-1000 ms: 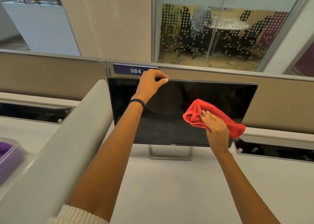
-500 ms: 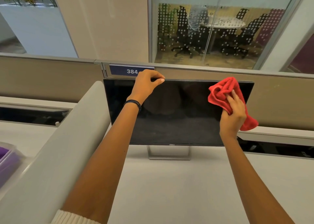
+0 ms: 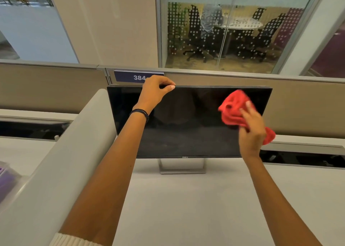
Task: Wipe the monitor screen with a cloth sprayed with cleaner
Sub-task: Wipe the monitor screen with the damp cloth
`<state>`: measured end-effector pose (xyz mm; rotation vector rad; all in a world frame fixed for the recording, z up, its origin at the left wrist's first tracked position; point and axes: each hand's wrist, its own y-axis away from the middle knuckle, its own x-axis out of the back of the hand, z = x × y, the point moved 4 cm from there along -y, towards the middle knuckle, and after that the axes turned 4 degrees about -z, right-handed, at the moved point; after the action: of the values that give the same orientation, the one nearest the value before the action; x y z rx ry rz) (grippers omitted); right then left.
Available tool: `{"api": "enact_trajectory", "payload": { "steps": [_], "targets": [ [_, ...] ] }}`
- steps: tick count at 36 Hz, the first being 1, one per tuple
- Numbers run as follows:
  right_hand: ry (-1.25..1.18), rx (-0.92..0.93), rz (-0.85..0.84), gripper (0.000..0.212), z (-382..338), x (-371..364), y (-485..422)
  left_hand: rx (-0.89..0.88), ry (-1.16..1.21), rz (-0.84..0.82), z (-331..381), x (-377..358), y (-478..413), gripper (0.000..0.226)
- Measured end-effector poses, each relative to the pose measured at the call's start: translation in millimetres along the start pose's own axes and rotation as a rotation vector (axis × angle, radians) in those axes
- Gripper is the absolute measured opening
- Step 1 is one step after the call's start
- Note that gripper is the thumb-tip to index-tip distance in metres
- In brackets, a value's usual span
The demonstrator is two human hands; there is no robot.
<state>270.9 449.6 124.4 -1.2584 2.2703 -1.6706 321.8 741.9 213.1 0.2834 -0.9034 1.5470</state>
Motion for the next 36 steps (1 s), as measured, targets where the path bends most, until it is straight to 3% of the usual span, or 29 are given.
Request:
{"api": "enact_trajectory", "payload": {
  "steps": [4, 8, 20, 24, 29, 36],
  "targets": [
    [-0.034, -0.25, 0.194, 0.049, 22, 15, -25, 0.001, -0.001, -0.001, 1, 0, 1, 0.021],
    [0.02, -0.292, 0.031, 0.048, 30, 3, -20, 0.002, -0.004, -0.009, 1, 0, -1, 0.021],
    [0.087, -0.092, -0.332, 0.049, 13, -34, 66, 0.009, -0.007, -0.018, -2, 0, -2, 0.021],
    [-0.021, -0.088, -0.23, 0.049, 10, -19, 56, -0.001, -0.013, -0.031, -1, 4, 2, 0.023],
    [-0.145, -0.292, 0.058, 0.044, 11, -7, 35, -0.002, -0.049, -0.001, -7, 13, 13, 0.026],
    [-0.106, -0.373, -0.14, 0.043, 4, -37, 69, 0.053, -0.102, 0.119, -28, 39, 30, 0.027]
  ]
}}
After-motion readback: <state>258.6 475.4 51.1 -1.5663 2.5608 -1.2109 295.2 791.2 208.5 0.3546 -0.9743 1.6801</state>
